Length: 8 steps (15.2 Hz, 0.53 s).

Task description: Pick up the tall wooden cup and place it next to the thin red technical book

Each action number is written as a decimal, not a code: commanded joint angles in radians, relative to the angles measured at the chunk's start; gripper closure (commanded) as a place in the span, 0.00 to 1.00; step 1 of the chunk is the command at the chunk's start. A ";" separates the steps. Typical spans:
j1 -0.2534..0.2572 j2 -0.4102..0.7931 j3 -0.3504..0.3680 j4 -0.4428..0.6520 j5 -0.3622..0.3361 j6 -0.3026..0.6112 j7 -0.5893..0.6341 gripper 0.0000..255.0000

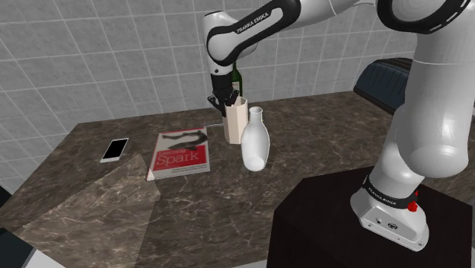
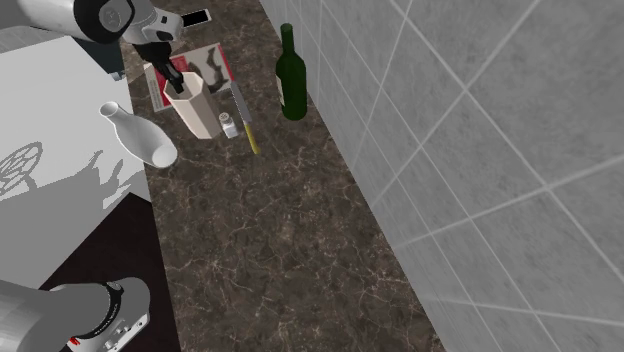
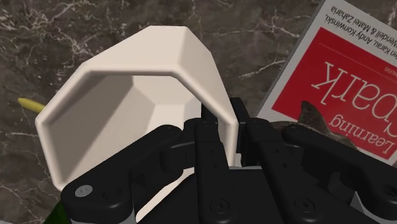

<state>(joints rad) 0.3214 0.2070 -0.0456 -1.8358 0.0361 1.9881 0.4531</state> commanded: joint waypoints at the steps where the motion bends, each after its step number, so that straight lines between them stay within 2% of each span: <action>1: 0.001 0.007 0.001 -0.017 0.001 0.026 0.001 1.00; 8: 0.001 0.009 0.001 -0.021 0.001 0.031 0.001 1.00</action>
<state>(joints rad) 0.3224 0.2165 -0.0448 -1.8569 0.0370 2.0192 0.4537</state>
